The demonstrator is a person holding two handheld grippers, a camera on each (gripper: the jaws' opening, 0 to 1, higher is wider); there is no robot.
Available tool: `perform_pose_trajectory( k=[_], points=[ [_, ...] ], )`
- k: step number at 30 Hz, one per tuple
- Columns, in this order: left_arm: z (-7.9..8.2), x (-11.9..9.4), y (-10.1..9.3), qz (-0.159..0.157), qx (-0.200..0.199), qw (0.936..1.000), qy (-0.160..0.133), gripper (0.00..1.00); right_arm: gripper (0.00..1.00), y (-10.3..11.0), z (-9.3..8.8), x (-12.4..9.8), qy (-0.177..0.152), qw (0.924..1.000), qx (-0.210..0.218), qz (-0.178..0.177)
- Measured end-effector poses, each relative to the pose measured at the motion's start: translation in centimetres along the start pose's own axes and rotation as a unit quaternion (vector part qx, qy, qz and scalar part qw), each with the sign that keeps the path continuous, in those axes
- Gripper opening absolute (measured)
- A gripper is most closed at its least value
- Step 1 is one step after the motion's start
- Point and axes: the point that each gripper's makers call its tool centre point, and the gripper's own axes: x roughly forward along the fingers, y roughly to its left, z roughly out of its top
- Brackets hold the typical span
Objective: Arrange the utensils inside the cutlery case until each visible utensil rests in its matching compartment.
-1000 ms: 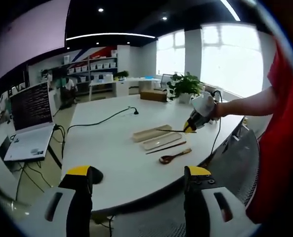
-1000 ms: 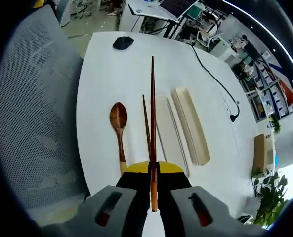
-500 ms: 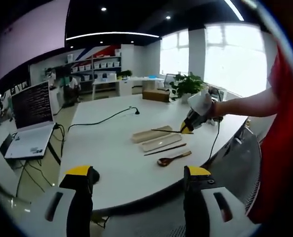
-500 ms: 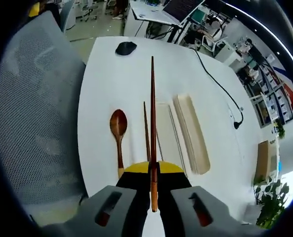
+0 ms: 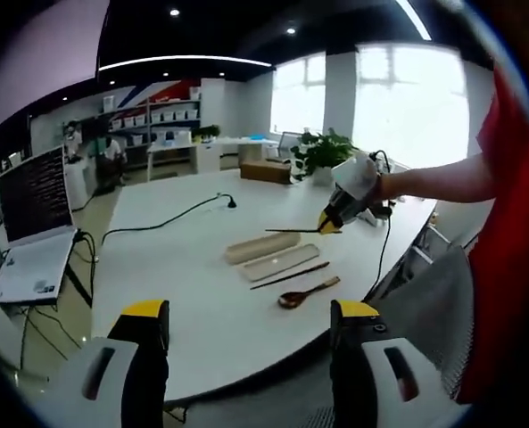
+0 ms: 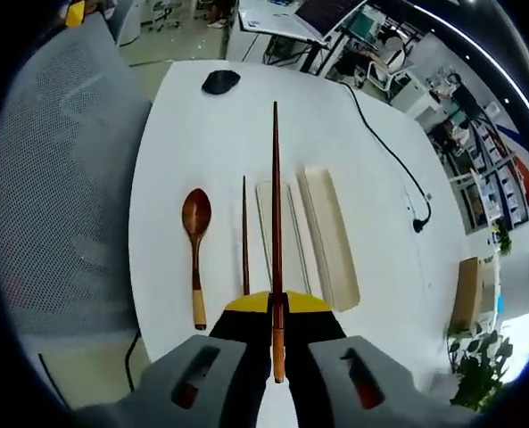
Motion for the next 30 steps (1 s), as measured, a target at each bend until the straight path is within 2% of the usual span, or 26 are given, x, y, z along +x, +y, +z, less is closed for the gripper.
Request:
perform_pose_trajectory(
  k=[7,14,18,22,24,30],
  points=[
    [0.7,0.2,0.2,-0.006,0.004,1.0000,-0.005,0.76,0.00,-1.8,0.7,-1.2,-0.005,0.9999,-0.005,0.010],
    [0.9,0.0,0.8,0.004,0.003,0.9999,-0.010,0.76,0.00,-3.5,0.6,-2.0,-0.004,0.9999,-0.008,0.010],
    [0.5,0.2,0.7,0.004,0.007,1.0000,-0.005,0.76,0.00,-3.6,0.8,-1.7,-0.008,0.9997,0.000,0.022],
    [0.4,0.3,0.7,0.007,0.007,0.9999,-0.004,0.76,0.00,-4.0,0.4,-0.8,-0.002,0.9988,0.003,0.048],
    [0.5,0.2,0.6,0.006,0.006,0.9999,-0.006,0.76,0.00,-4.3,0.6,-0.6,-0.010,0.9980,0.013,0.061],
    [0.4,0.0,0.7,0.010,0.008,0.9999,-0.002,0.76,0.00,-5.7,1.2,-1.1,-0.007,0.9966,-0.002,0.082]
  ],
)
